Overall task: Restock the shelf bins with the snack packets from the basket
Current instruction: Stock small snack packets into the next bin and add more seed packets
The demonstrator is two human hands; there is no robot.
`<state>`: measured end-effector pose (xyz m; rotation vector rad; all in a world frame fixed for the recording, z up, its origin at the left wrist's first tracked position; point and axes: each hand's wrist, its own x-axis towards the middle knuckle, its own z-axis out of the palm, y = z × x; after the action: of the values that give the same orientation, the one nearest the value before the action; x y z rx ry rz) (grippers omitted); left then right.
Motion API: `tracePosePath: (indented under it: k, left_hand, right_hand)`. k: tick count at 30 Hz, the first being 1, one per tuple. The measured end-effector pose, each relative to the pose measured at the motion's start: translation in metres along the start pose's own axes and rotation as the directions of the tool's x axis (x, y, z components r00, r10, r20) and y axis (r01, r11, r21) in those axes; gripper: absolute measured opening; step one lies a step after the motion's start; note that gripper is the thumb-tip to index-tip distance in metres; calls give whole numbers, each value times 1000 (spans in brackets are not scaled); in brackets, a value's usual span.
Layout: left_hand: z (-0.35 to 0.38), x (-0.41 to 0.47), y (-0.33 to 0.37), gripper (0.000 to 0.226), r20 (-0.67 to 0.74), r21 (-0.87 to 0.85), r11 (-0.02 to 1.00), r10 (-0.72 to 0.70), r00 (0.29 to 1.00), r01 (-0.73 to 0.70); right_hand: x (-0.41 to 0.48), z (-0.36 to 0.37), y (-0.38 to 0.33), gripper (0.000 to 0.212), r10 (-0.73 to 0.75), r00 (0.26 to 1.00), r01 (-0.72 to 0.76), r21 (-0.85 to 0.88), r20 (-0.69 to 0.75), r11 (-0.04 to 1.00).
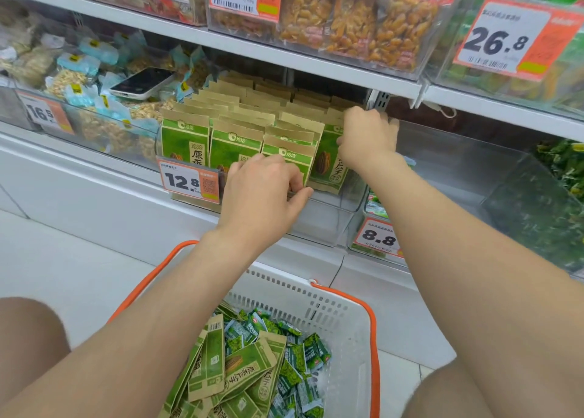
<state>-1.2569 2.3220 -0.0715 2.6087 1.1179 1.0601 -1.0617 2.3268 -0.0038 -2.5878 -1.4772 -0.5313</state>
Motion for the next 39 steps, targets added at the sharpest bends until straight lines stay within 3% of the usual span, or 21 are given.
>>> tracePosePath:
  k: [4,8,11,13,16,19,21,23,24,26,28,30,32,35,39]
  left_hand:
    - [-3,-3,-2,19,21,-6,1000,28,999,-28]
    - [-5,-6,-3,6,45,13,998,53,998,-53]
    - [-4,-9,-2,7,36,38,997,68,997,-70]
    - [-2,-13,-2,7,16,40,996,85,996,-85]
    - [2,-21,-4,3,-64,52,993,109,992,-106]
    - [6,-32,-9,13,-80,105,990,103,991,-95]
    - [12,-41,-17,19,73,146,987,56,996,-66]
    - [19,-52,-28,21,362,184,982,-40,931,-29]
    - [22,-58,-33,20,514,202,979,-82,854,-28]
    - [30,-72,-43,20,765,233,971,-144,627,-61]
    - [39,-89,-50,27,895,261,961,-205,396,-92]
    - [44,-103,-55,31,939,267,956,-229,257,-121]
    - [47,-114,-59,30,952,260,954,-227,204,-151]
    - [52,-127,-67,25,956,262,945,-227,184,-196]
    - [60,-137,-76,29,955,273,934,-233,186,-230]
  right_hand:
    - [6,3,-1,29,-10,1000,10,-20,-22,1000]
    - [-4,8,1,54,86,991,-82,38,-106,996]
    - [-21,10,3,54,149,978,-129,139,-148,982]
    - [-37,12,5,47,150,956,-101,194,-253,976]
    - [-64,14,5,34,49,872,122,314,-486,941]
    - [-98,17,-3,17,-201,788,501,417,-582,759]
    - [-123,23,-11,13,-378,780,597,411,-499,689]
    - [-143,37,-16,14,-524,796,605,394,-303,691]
    - [-151,47,-17,15,-581,797,593,393,-164,703]
    - [-167,72,-20,15,-647,751,568,374,129,734]
    - [-185,100,-24,15,-663,664,585,314,346,748]
    - [-208,127,-28,15,-659,573,627,257,488,736]
    - [-229,150,-32,9,-623,469,662,218,626,718]
    - [-251,177,-41,9,-582,339,706,209,739,676]
    - [-271,208,-57,41,-639,292,732,263,712,628]
